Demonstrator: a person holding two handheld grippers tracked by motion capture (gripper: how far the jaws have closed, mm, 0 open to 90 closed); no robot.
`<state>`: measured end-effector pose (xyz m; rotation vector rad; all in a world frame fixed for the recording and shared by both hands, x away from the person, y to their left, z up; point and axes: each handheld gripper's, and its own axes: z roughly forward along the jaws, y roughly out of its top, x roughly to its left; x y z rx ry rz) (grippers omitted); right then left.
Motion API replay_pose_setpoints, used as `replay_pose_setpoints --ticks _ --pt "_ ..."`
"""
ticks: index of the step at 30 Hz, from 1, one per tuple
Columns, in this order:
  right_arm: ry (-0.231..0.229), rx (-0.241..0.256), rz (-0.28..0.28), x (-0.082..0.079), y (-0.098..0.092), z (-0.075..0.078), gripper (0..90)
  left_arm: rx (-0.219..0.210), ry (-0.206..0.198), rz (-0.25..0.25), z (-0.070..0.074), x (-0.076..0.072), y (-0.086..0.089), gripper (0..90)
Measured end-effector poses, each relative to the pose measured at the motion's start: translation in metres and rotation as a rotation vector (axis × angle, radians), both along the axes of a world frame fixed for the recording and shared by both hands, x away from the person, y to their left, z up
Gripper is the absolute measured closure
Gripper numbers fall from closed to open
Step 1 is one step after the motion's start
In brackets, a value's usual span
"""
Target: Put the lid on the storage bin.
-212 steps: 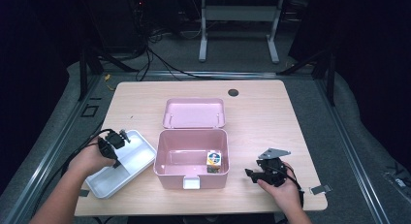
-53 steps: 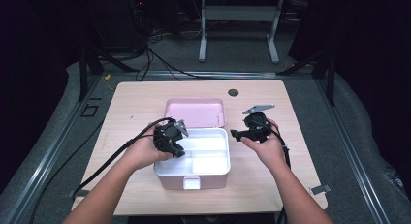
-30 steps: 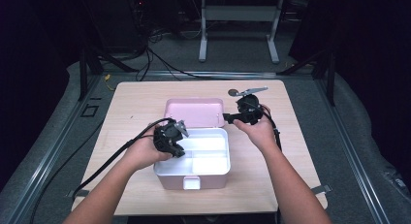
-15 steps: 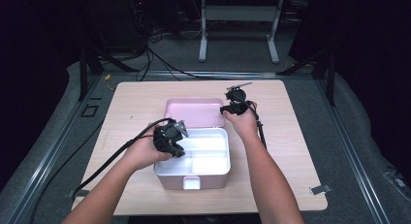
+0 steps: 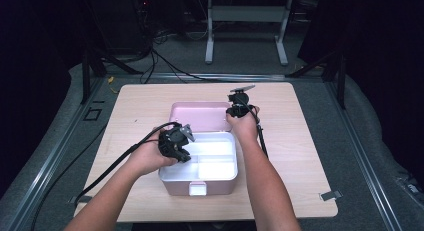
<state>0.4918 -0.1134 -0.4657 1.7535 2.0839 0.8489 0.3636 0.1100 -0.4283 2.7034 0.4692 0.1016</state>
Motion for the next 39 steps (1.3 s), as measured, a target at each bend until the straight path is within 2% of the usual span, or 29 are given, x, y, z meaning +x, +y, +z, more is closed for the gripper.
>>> replay_pose_setpoints --ticks 1,3,7,12,14,17,19,22,23,24,27,28,29,30,31,32,33,35,36,37,39 --pt "0.003 0.004 -0.002 0.0 0.0 0.001 80.9 0.0 0.0 0.0 0.0 0.0 0.0 80.3" --pt "-0.003 -0.017 -0.012 -0.001 0.002 0.002 81.4 0.0 0.002 -0.001 0.0 0.001 0.0 80.3" --pt "-0.029 -0.037 -0.021 -0.003 0.005 0.003 82.5 0.001 0.002 -0.002 0.0 0.001 0.0 80.3" --pt "-0.059 0.008 -0.032 -0.007 0.003 0.011 84.4 0.003 0.001 -0.005 0.0 0.001 0.0 80.3" --pt "-0.077 0.012 -0.056 -0.009 0.002 0.015 85.2 0.003 0.0 -0.005 0.0 0.0 0.0 80.3" --pt "-0.093 0.043 -0.053 -0.012 0.001 0.021 86.0 0.003 0.002 -0.007 0.0 0.001 0.0 80.3" --pt "-0.14 0.036 -0.067 -0.015 0.001 0.027 86.7 0.004 0.003 -0.008 0.0 0.001 0.0 80.3" --pt "-0.195 0.054 -0.06 -0.024 -0.001 0.039 87.3 0.005 0.005 -0.009 0.0 0.001 0.0 80.3" --pt "-0.195 0.054 -0.06 -0.024 -0.001 0.039 87.3 0.005 0.005 -0.009 0.0 0.001 0.0 80.3" --pt "-0.237 0.069 -0.045 -0.032 -0.003 0.048 87.7 0.005 0.003 -0.009 0.0 0.001 0.0 80.3" --pt "-0.286 0.083 -0.017 -0.045 -0.008 0.059 87.9 0.002 0.0 -0.008 0.0 0.0 0.0 80.3" --pt "-0.286 0.083 -0.017 -0.045 -0.008 0.059 87.9 0.002 0.0 -0.008 0.0 0.0 0.0 80.2" --pt "-0.312 0.073 0.007 -0.055 -0.009 0.066 88.1 0.0 0.001 -0.006 0.0 0.0 -0.001 80.3" --pt "-0.336 0.071 0.02 -0.059 -0.009 0.068 88.2 0.0 0.001 -0.006 0.0 0.0 -0.001 80.3" --pt "-0.336 0.071 0.02 -0.059 -0.009 0.068 88.2 0.0 0.002 -0.006 0.0 0.0 -0.001 80.3" --pt "-0.371 0.066 0.033 -0.069 -0.01 0.071 88.1 0.001 0.001 -0.007 0.0 0.001 -0.001 80.3" --pt "-0.385 0.047 0.032 -0.073 -0.01 0.072 88.1 0.002 0.001 -0.007 0.0 0.001 -0.001 80.2" --pt "-0.416 0.066 0.06 -0.082 -0.013 0.073 88.1 0.0 0.001 -0.007 0.0 0.0 0.0 80.3" --pt "-0.416 0.066 0.06 -0.082 -0.013 0.073 88.1 0.0 0.001 -0.007 0.0 0.0 0.0 80.2" --pt "-0.446 0.072 0.069 -0.09 -0.015 0.073 88.1 -0.001 0.001 -0.009 0.0 0.001 0.0 80.2" --pt "-0.476 0.069 0.078 -0.098 -0.015 0.072 88.1 -0.002 0.002 -0.009 0.0 0.001 0.0 80.2"
